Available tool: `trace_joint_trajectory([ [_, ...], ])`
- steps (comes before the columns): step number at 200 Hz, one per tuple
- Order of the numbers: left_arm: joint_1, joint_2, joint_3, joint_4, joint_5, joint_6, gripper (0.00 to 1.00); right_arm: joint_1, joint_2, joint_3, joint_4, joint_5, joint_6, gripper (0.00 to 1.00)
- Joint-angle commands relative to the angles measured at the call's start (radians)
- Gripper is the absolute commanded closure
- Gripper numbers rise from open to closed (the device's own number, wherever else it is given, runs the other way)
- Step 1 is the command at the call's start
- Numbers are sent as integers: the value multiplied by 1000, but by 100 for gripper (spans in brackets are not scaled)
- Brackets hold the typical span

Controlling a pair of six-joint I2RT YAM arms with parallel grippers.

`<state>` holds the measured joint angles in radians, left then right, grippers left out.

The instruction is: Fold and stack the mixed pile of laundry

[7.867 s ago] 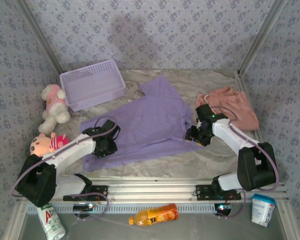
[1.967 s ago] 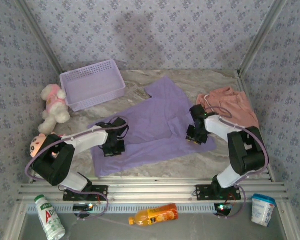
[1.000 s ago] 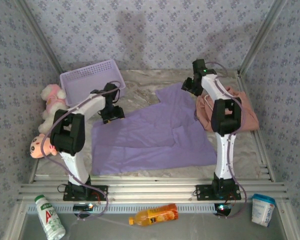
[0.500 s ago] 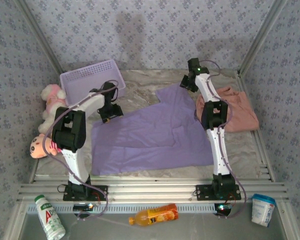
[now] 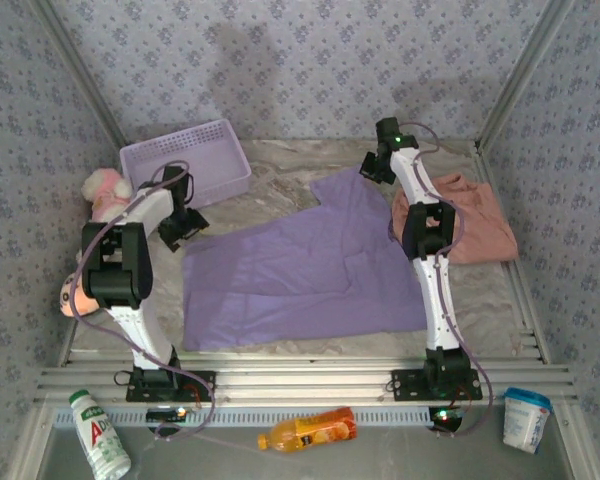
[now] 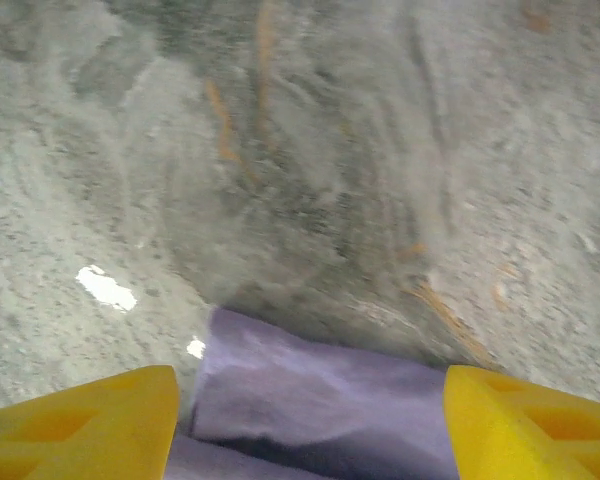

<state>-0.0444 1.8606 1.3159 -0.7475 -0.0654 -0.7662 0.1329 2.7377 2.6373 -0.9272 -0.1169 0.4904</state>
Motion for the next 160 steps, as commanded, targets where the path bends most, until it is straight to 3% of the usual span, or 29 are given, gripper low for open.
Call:
trace_joint_trajectory([
  [1,0,13,-6,10,-35,-33,32,10,-94,-44,4,-66,22,100],
  [31,-1,69,2,47,-1,-45,41,15,-142,-69,22,-118,34,100],
  [58,-11,113,28,54,20,-33,63,14,-173,-71,31,-149,38,100],
  [85,-27,132,32,44,42,-15,65,13,-213,-99,51,-152,40,100],
  [110,-32,115,13,43,49,-7,100,7,-237,-108,61,-163,39,100],
  [160,-31,10,107,-52,-12,109,100,7,-334,-187,55,-202,5,100],
])
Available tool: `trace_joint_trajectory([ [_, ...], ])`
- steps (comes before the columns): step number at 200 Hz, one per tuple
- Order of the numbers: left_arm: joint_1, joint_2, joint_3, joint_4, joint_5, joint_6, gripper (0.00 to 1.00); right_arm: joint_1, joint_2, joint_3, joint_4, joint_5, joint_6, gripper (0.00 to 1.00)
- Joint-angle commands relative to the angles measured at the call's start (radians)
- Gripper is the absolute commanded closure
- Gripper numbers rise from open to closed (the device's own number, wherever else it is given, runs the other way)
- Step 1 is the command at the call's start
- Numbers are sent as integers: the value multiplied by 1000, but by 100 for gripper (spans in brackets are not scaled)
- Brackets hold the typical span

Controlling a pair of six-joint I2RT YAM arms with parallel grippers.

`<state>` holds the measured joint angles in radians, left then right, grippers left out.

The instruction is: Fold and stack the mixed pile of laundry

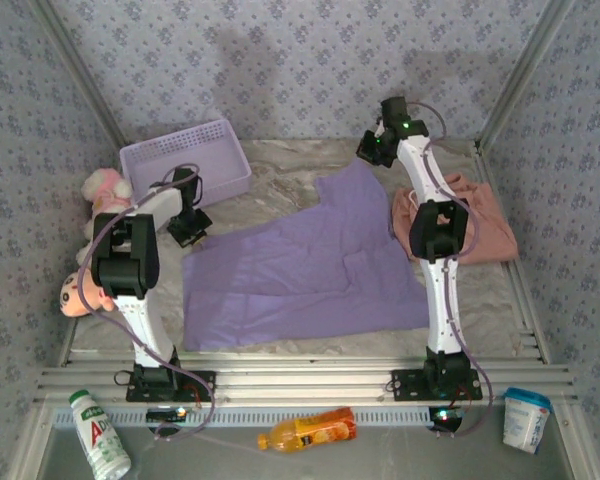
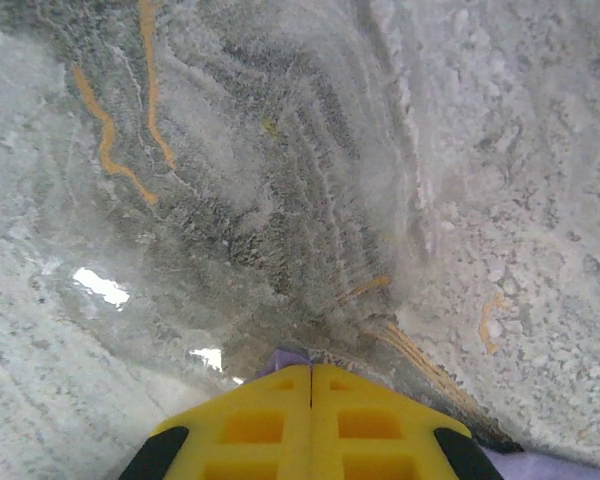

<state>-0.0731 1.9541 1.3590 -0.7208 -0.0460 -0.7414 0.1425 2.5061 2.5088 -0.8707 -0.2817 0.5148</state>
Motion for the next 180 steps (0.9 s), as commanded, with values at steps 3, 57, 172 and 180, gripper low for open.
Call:
trace_joint_trajectory([
  [3,-3,-91,70,-87,-34,92,100,-3,-114,-74,-2,-37,-24,100],
  [57,-8,-313,-71,-130,31,172,100,1,-461,-635,171,-115,-36,100],
  [172,-27,-748,-509,-142,47,186,100,9,-1285,-1542,105,59,98,100],
  [180,-27,-777,-527,-149,38,188,100,4,-1328,-1572,90,73,104,100],
])
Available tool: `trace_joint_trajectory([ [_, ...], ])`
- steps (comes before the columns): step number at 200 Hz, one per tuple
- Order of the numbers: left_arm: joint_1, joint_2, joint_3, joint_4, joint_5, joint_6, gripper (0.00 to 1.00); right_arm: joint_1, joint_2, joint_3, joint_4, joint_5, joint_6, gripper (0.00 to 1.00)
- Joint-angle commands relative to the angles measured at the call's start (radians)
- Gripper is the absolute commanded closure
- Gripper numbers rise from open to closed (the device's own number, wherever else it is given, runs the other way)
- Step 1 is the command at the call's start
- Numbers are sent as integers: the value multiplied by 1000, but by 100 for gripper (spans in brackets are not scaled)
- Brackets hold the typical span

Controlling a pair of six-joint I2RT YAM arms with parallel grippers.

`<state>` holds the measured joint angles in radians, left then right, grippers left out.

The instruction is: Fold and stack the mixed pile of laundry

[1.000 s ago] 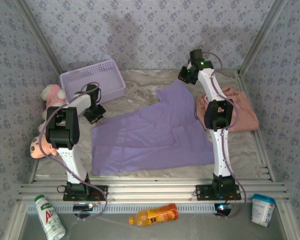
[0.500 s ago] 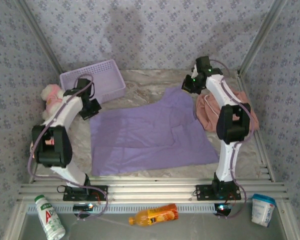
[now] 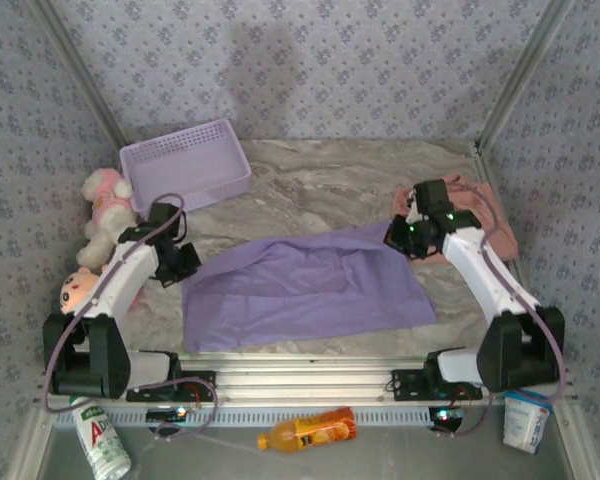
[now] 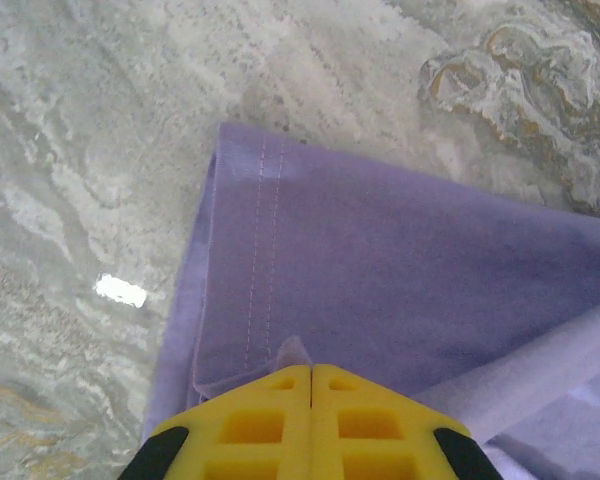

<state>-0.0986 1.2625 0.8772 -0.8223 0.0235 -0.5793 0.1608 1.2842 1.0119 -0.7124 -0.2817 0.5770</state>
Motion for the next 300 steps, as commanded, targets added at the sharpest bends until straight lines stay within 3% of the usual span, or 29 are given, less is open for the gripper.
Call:
trace_joint_trajectory([
  [1,-1,-89,-48,-48,-32,27,100,-15,-112,-79,-70,75,43,100],
  [31,-3,-180,-123,-66,-48,15,98,-54,-205,-191,-87,109,44,100],
  [38,-7,-195,-126,-60,-42,13,90,-69,-212,-210,-85,108,44,100],
  [46,-7,-202,-120,-60,-33,7,68,-84,-215,-226,-77,103,45,97],
  [57,-7,-200,-113,-65,-38,0,53,-95,-215,-234,-72,114,37,97],
  [62,-8,-198,-110,-69,-46,-4,45,-99,-214,-231,-70,122,37,91],
  [76,-7,-184,-100,-72,-55,-5,31,-110,-200,-209,-75,129,28,61],
  [83,-7,-174,-90,-68,-49,-9,28,-110,-185,-183,-68,156,14,59],
  [104,-20,-132,-64,-5,9,-28,34,-47,-96,-92,-55,196,-44,57],
  [127,-83,-46,-17,101,68,-66,54,54,66,28,-39,259,-83,58],
  [159,-196,120,68,139,51,-79,81,173,293,166,17,299,-120,59],
  [201,-211,263,52,228,36,-117,83,265,595,386,-33,339,-129,58],
  [236,-211,314,64,222,27,-107,83,273,716,459,-55,342,-81,60],
  [264,-211,314,68,215,8,-101,83,274,717,453,-57,344,-57,75],
  [288,-208,317,66,214,-3,-100,83,273,691,441,-74,342,-53,96],
  [300,-203,319,66,214,-4,-99,83,276,664,436,-88,344,-47,99],
])
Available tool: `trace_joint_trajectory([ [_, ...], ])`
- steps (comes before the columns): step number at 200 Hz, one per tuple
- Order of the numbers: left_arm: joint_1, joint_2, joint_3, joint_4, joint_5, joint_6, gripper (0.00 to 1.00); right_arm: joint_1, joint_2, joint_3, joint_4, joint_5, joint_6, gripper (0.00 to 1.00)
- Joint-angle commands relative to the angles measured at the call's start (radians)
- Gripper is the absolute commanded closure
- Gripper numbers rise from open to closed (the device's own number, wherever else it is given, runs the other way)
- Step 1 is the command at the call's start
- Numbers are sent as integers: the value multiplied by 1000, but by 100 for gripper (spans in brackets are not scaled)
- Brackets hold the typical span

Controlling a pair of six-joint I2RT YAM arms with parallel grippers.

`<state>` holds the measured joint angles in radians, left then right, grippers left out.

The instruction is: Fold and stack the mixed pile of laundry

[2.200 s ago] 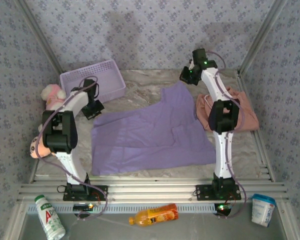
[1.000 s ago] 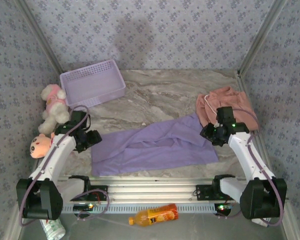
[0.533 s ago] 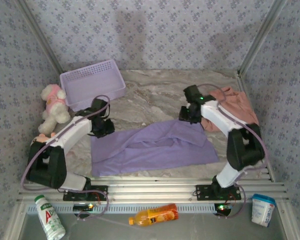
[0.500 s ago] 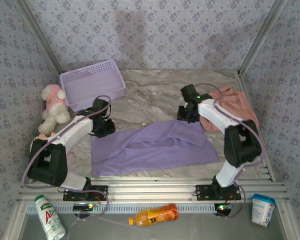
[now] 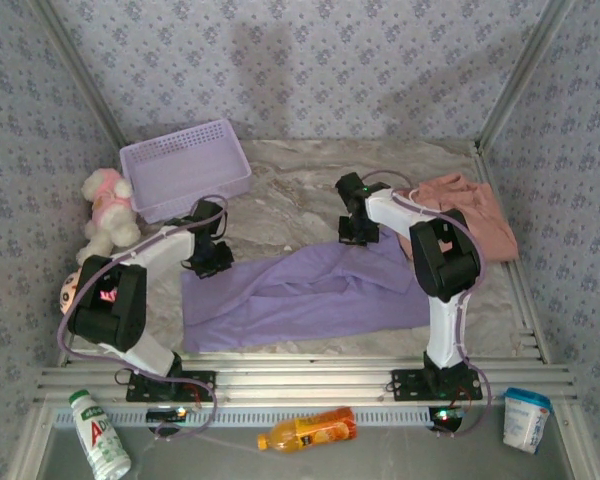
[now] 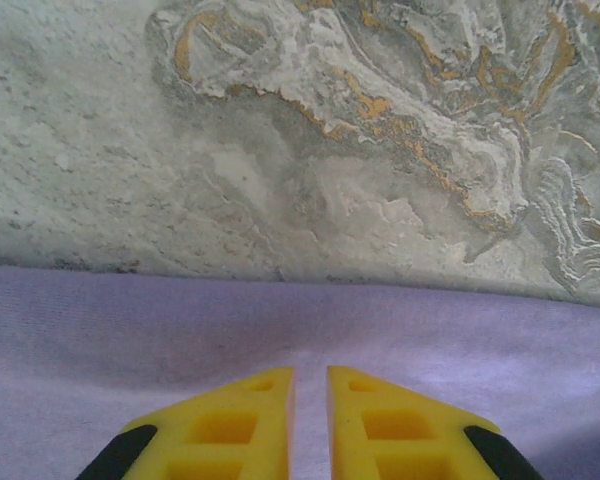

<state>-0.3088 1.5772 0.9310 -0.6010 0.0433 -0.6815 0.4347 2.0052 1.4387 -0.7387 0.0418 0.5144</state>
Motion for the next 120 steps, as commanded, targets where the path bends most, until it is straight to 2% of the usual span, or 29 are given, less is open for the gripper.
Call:
trace_joint_trajectory([
  [1,7,4,12,-8,-23,4,83,1,-60,9,-63,20,17,99],
  [54,19,0,17,-12,-30,27,83,33,-267,-95,-143,88,62,100],
  [72,19,-7,13,-14,-35,35,83,91,-362,-185,-177,88,106,100],
  [91,20,-11,12,-14,-36,44,83,192,-468,-328,-175,17,200,100],
  [102,21,-10,15,-21,-36,52,82,248,-515,-385,-200,2,259,83],
  [120,22,-9,20,-29,-37,66,80,277,-611,-452,-221,-18,316,76],
])
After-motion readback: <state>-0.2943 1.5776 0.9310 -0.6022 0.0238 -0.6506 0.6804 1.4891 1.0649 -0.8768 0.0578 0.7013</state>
